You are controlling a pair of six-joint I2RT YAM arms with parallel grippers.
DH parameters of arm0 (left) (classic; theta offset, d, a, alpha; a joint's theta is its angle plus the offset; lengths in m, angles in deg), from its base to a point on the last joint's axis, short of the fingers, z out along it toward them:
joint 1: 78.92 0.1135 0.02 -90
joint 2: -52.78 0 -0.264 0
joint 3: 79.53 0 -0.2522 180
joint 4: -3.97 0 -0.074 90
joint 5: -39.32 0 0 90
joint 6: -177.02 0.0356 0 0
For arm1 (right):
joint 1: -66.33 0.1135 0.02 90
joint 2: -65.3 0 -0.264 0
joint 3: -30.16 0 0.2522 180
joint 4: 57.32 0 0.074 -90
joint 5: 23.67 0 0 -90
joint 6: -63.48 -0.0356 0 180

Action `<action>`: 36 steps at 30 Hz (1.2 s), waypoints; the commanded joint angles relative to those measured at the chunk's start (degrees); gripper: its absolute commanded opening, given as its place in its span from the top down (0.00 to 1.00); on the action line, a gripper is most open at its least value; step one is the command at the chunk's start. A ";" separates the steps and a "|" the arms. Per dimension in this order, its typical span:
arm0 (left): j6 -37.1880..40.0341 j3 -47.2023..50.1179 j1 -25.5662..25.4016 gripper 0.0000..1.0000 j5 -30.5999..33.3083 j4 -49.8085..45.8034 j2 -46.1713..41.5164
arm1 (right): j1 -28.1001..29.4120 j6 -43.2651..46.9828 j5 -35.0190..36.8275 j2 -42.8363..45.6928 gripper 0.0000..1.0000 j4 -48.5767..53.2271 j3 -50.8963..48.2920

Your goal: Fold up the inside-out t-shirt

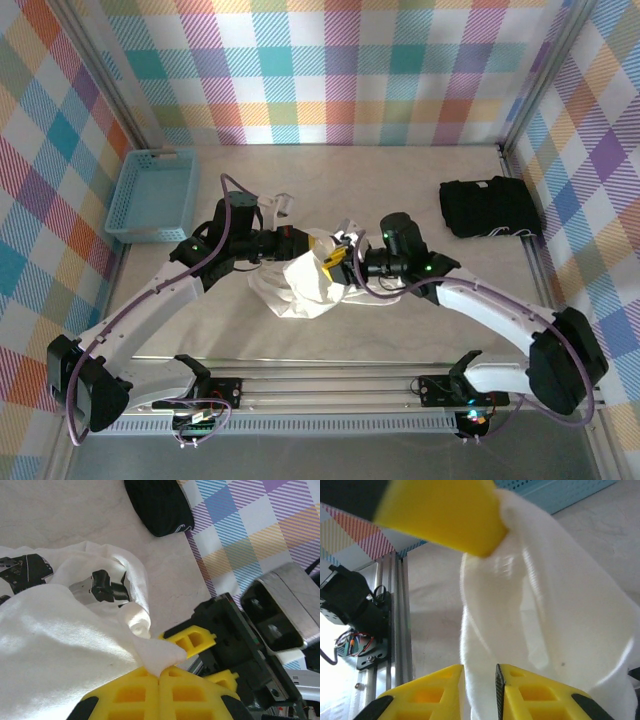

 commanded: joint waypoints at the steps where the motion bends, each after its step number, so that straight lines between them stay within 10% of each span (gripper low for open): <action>1: -0.38 0.24 0.57 1.00 -0.04 0.29 -0.43 | 0.22 0.21 0.26 -2.06 0.77 -1.99 3.10; 15: -0.16 0.66 0.57 1.00 -0.45 0.38 -0.73 | 0.22 1.83 -0.14 -7.29 0.71 -2.53 4.89; 25: 0.66 1.06 0.58 1.00 0.83 0.03 -0.58 | 0.21 1.66 -0.52 -4.31 1.00 -2.07 4.10; 36: 4.13 1.01 0.57 1.00 14.19 -4.51 -0.94 | 0.06 5.84 -5.56 1.97 1.00 13.61 7.97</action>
